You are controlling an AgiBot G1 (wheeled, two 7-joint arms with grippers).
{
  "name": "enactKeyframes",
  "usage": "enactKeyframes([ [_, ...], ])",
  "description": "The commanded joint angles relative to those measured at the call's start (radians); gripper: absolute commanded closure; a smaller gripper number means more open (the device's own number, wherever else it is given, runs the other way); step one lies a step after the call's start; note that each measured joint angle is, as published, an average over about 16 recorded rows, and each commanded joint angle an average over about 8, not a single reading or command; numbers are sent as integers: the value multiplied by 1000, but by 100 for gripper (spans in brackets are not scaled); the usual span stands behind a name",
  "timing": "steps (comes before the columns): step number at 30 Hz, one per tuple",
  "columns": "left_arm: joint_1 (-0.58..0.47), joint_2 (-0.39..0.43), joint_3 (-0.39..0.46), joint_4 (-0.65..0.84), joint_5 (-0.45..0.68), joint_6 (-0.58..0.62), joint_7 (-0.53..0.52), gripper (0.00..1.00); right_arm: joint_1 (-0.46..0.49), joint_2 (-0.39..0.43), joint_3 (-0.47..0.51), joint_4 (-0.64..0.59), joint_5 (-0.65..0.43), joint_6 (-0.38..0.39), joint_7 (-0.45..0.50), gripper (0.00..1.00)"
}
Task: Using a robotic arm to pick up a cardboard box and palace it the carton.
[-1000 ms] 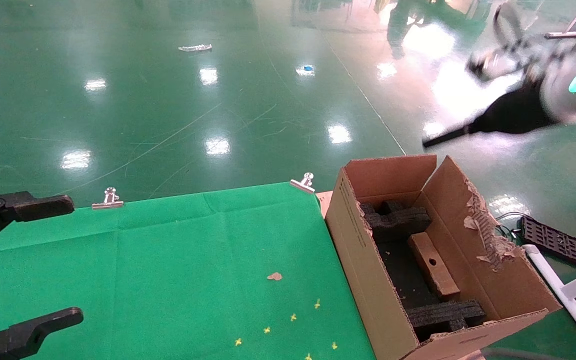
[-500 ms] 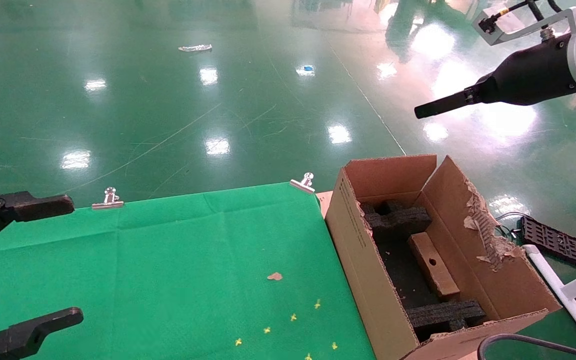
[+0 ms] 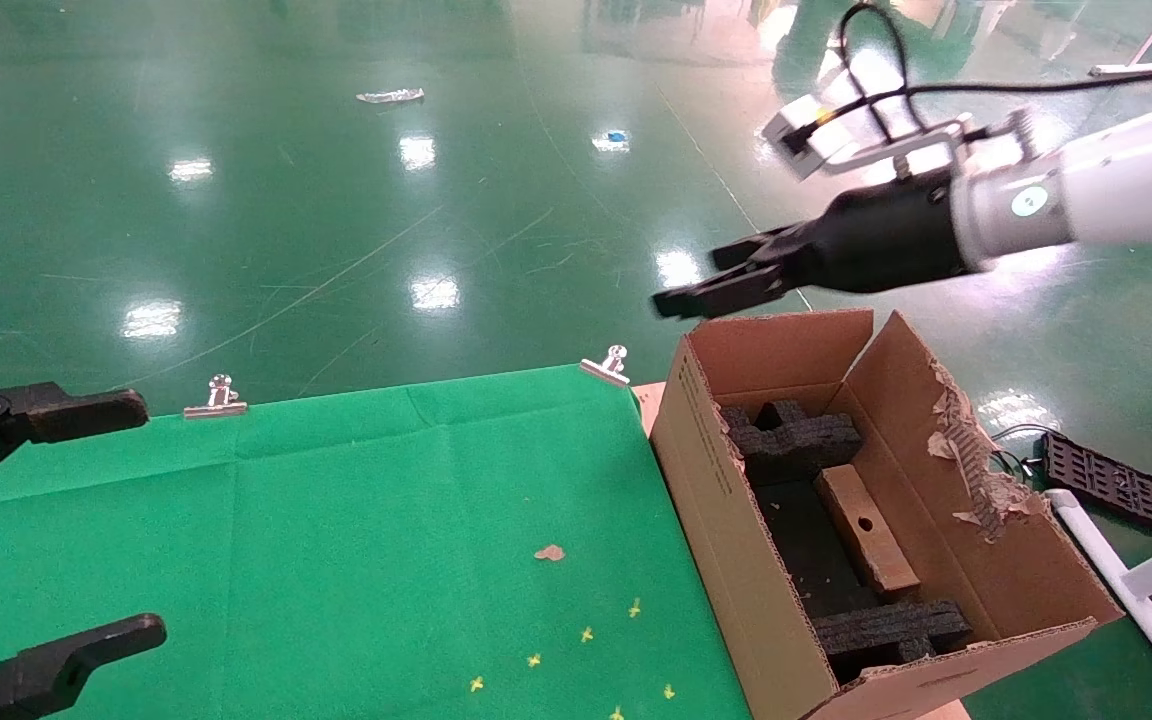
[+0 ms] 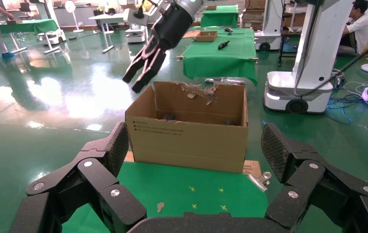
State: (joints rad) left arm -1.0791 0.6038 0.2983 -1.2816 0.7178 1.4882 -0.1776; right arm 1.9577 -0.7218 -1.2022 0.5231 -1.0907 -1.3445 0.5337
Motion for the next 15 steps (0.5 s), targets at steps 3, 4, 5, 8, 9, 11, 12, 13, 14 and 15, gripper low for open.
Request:
enactKeyframes([
  [3,0,0,0,0,0,0,0,0,-82,10,85,70,33,-14,-32,0],
  [4,0,0,0,0,0,0,0,0,-102,13,107,88,42,-17,-40,0],
  [5,0,0,0,0,0,0,0,0,-123,15,128,106,50,-21,-48,0],
  [8,0,0,0,0,0,0,0,0,-184,23,192,159,75,-32,-72,0],
  [9,0,0,1,0,0,0,0,0,-205,26,214,176,83,-35,-80,0],
  [11,0,0,1,0,0,0,0,0,-246,31,256,212,100,-42,-96,0],
  [12,0,0,1,0,0,0,0,0,-266,33,278,229,108,-46,-104,0],
  [13,0,0,1,0,0,0,0,0,-286,36,299,247,117,-49,-112,0],
  [14,0,0,1,0,-1,0,0,0,-307,38,321,264,125,-53,-120,0],
  [15,0,0,1,0,-1,0,0,0,-327,41,342,282,133,-56,-128,0],
])
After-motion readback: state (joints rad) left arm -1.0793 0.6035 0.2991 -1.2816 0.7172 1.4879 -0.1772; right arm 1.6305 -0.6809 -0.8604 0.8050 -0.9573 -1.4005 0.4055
